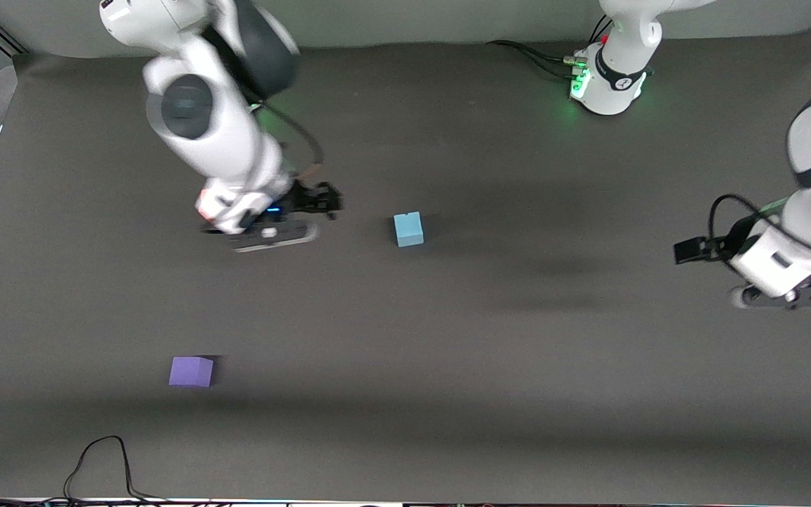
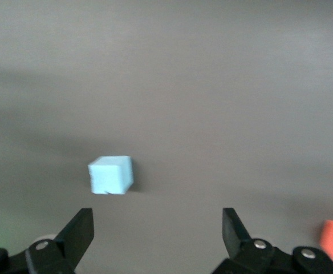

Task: Place blue block between orange and purple blocks
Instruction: 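Return the left gripper to rest while the right gripper reaches the cube, then close the right gripper on the light blue cube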

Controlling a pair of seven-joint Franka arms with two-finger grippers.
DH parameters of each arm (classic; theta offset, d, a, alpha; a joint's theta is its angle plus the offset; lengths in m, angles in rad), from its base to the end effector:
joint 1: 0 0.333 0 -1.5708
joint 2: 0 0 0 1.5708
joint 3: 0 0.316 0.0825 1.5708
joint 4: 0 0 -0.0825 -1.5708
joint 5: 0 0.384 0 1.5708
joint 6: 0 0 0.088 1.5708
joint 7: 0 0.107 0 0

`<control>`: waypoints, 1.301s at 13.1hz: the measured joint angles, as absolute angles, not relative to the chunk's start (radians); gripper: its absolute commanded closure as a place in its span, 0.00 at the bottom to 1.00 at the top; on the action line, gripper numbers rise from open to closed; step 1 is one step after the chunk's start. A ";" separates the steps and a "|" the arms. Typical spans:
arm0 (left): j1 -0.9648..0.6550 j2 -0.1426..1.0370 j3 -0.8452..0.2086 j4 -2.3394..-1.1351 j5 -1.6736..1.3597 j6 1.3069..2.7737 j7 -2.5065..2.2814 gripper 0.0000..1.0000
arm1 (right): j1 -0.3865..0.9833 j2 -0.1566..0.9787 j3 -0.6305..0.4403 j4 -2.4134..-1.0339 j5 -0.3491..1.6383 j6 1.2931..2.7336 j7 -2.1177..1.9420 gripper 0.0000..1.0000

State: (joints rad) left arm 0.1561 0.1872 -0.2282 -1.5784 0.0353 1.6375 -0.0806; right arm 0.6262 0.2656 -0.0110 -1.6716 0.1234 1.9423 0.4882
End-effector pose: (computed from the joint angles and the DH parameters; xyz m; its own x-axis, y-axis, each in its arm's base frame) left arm 0.6047 -0.0299 0.5200 0.9924 0.0053 -0.1231 0.0051 -1.0000 -0.0025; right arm 0.5170 0.3763 0.4496 0.9951 0.0852 -0.0502 0.0798 -0.9918 -0.1002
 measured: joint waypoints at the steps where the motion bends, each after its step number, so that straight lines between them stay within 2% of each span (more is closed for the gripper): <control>1: 0.159 0.156 -0.228 -1.584 0.035 1.625 -0.077 0.00 | 0.673 0.309 -0.011 -1.675 0.123 2.002 0.534 0.00; 5: 0.170 0.096 -0.227 -1.604 0.036 1.600 -0.046 0.00 | 0.816 0.482 -0.013 -1.677 0.095 2.178 0.683 0.00; 8: 0.169 0.080 -0.206 -1.605 0.036 1.600 -0.023 0.00 | 0.876 0.562 -0.020 -1.690 0.071 2.278 0.743 0.00; 12: -0.009 0.063 -0.027 -1.609 0.032 1.592 -0.003 0.00 | 0.883 0.583 -0.029 -1.827 0.029 2.447 0.747 0.00; 16: -0.038 0.048 0.009 -1.613 0.028 1.565 0.031 0.00 | 0.883 0.583 -0.033 -1.894 0.009 2.545 0.755 0.00; 17: -0.038 0.048 0.012 -1.614 0.027 1.564 0.032 0.00 | 0.883 0.583 -0.034 -1.897 0.009 2.552 0.758 0.03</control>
